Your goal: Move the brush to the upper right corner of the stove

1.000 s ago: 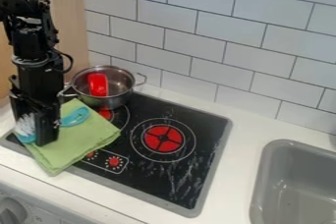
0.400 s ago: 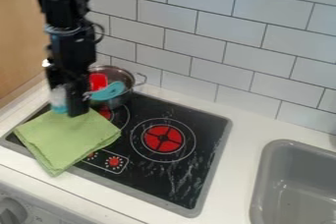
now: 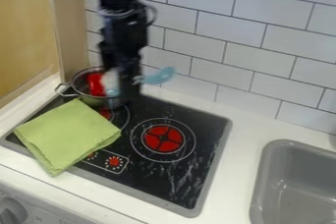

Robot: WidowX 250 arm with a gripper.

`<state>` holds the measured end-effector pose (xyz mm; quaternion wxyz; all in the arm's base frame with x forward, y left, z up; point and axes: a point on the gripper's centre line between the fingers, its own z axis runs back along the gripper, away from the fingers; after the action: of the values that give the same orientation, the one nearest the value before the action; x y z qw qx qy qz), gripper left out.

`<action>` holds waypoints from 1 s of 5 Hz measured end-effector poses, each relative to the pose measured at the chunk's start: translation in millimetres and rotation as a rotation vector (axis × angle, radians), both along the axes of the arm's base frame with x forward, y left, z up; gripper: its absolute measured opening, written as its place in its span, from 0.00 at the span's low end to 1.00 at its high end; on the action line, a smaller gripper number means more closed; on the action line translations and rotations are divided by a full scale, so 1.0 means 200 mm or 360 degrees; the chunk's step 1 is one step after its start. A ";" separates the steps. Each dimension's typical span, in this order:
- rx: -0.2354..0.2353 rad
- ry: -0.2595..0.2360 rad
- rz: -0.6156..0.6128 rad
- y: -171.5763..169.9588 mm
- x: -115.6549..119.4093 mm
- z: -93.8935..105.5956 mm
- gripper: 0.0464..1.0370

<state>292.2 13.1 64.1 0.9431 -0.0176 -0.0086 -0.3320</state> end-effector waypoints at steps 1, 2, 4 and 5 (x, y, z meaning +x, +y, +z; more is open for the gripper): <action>-0.0026 0.0057 -0.0112 -0.10 0.07 -0.06 0.72; -0.0047 0.0046 -0.0232 -0.14 0.14 -0.11 0.72; -0.0030 0.0121 -0.0481 -0.20 0.22 -0.23 0.72; 0.0020 0.0144 -0.0608 -0.25 0.23 -0.28 0.72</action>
<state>337.8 -37.3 8.4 0.8625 -0.0281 0.0394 -0.5038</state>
